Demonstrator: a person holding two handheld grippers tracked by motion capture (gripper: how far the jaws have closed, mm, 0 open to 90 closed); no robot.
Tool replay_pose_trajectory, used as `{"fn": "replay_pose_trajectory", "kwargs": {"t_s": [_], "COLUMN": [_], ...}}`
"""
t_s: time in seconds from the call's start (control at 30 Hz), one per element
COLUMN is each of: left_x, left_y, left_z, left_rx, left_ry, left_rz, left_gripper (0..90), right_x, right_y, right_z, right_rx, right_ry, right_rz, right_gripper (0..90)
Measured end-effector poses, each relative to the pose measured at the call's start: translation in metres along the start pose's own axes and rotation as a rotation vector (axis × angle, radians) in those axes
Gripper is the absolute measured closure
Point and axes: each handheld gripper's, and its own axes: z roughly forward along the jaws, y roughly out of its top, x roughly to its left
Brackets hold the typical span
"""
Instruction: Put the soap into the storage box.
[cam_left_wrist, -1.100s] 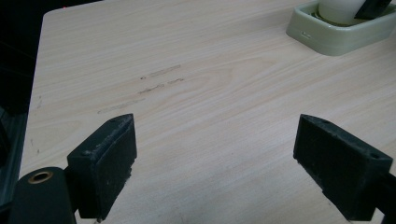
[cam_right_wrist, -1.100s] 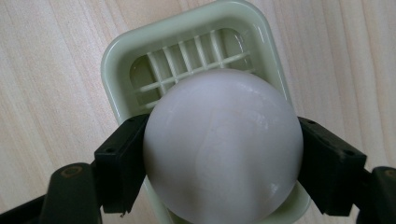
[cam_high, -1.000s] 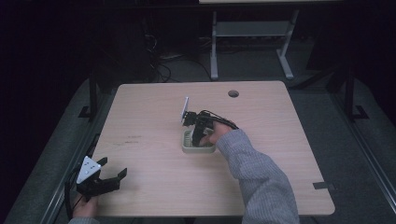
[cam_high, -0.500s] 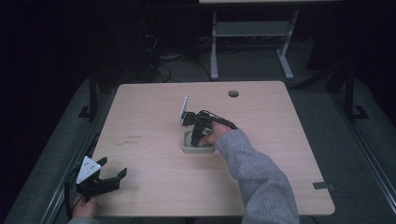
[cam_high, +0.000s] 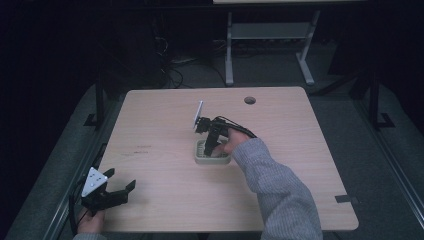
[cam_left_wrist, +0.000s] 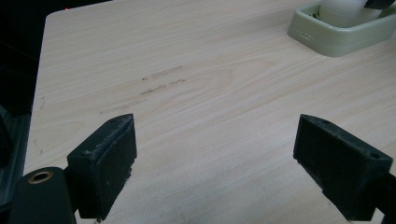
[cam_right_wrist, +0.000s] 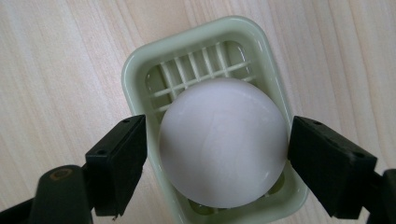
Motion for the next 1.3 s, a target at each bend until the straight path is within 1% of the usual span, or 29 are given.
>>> {"fn": "replay_pose_trajectory", "kwargs": {"t_s": [0.2,0.47,0.6,0.9,1.0,1.1,1.3], "left_x": [-0.001,0.0,-0.001,-0.001,-0.001,0.0,0.0], "left_y": [0.0,0.0,0.0,0.0,0.0,0.0,0.0], "left_z": [0.0,-0.001,0.0,0.0,0.0,0.0,0.0], "left_rx": [0.002,-0.001,0.001,0.0,0.003,0.009,0.006], "left_ry": [-0.001,0.001,-0.002,0.0,-0.002,-0.002,-0.002], "left_rz": [-0.007,-0.004,-0.006,-0.003,0.003,0.011,0.008], "left_gripper": [12.9,12.8,12.8,12.9,12.9,12.9,12.9], "right_x": [0.0,0.0,0.0,0.003,0.004,0.004,0.004], "right_y": [-0.001,-0.003,-0.004,-0.011,-0.014,-0.016,-0.022], "right_z": [-0.003,-0.008,-0.013,-0.022,-0.027,-0.03,-0.037], "right_rx": [-0.01,-0.022,-0.042,-0.076,-0.092,-0.097,-0.11], "right_ry": [0.002,0.012,0.024,0.025,0.025,0.025,0.02], "right_rz": [-0.002,0.016,0.027,0.035,0.039,0.036,0.047], "right_gripper": [19.0,18.9,18.9,19.2,19.4,19.6,19.8]}}
